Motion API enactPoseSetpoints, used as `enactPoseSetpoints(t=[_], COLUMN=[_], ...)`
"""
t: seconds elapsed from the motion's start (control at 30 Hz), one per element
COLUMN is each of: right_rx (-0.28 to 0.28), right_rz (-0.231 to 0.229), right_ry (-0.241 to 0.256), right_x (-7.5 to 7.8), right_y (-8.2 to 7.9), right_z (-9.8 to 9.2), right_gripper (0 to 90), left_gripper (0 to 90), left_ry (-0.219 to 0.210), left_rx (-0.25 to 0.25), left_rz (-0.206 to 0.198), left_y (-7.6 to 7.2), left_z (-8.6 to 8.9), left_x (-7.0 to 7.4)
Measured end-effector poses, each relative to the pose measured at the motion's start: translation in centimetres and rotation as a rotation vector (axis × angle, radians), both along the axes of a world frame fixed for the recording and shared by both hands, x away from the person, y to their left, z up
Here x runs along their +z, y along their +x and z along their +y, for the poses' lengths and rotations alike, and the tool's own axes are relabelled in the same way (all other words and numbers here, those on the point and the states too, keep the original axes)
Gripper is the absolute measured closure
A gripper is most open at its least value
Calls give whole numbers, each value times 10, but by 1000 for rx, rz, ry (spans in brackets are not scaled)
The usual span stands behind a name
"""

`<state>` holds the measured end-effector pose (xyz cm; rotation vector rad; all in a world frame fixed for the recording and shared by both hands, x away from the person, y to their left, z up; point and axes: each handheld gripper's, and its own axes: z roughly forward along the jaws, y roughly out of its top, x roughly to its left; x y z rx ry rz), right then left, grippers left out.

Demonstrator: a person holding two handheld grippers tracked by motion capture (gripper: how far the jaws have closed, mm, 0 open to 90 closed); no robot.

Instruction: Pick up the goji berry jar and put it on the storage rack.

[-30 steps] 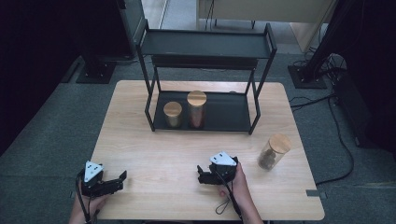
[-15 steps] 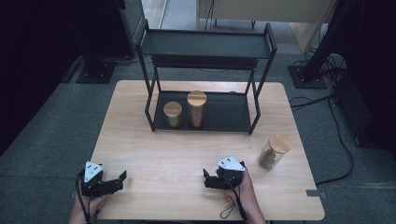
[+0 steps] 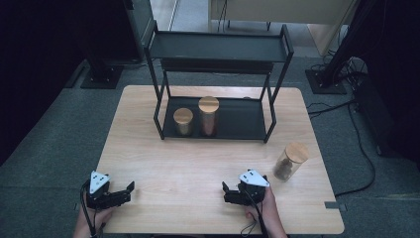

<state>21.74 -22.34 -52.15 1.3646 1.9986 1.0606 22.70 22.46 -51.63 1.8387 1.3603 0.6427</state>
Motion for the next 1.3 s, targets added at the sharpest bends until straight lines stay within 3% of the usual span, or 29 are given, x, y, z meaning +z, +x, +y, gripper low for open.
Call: enactPoseSetpoints(t=[0.87,1.1,1.3], right_rx=[-46,-45,-45], right_rz=[-4,-34,-29], right_ry=[-7,10,-36], right_x=[0,0,0], right_y=[-23,-30,-34], right_z=[-34,-46,-52], right_gripper=[0,0,0], left_gripper=[9,9,8], left_ry=[0,0,2], left_rx=[-2,-1,-1], left_rz=[-1,-1,-1], left_y=[0,0,0], left_z=[0,0,0], left_x=[0,0,0])
